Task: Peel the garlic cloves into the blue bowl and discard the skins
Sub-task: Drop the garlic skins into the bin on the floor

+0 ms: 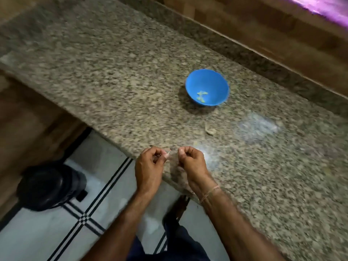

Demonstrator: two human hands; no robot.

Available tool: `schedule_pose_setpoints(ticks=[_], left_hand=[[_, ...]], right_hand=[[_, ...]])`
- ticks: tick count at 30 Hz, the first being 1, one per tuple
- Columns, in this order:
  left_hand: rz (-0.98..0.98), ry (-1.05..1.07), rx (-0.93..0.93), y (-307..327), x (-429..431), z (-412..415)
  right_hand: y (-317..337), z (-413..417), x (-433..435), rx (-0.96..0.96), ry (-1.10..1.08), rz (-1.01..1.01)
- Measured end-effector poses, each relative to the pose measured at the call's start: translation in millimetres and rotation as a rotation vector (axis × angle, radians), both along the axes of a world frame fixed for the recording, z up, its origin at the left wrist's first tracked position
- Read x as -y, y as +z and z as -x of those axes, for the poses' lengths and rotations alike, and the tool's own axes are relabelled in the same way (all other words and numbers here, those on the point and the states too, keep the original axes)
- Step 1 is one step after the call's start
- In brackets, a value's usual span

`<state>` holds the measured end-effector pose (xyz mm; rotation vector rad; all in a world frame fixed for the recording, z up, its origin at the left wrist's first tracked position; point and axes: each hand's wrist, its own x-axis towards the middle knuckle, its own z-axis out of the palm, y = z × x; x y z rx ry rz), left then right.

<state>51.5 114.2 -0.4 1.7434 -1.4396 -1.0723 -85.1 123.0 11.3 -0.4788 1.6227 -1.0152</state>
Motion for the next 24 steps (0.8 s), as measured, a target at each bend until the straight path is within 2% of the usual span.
schedule_pose_setpoints(ticks=[3,7,14,24], left_hand=[[0.027,0.121,0.002,-2.2,-5.5,-67.5],[0.023,0.337,-0.028,-16.9,-26.7,-187.0],[-0.006,0.578,-0.01,-28.2,-86.8,-381.1],[-0.094,0.835,0.039,-69.1,-105.7,-533.9]], right_hand=[[3.9,-71.3,10.2,0.108,0.115,-0.006],[-0.1,-190.0,16.5,0.084,0.277,-0.039],[-27.1,-381.6,-2.9,0.144,0.395,-0.128],[-83.5,-556.7,14.2,0.09,0.655,-0.244]])
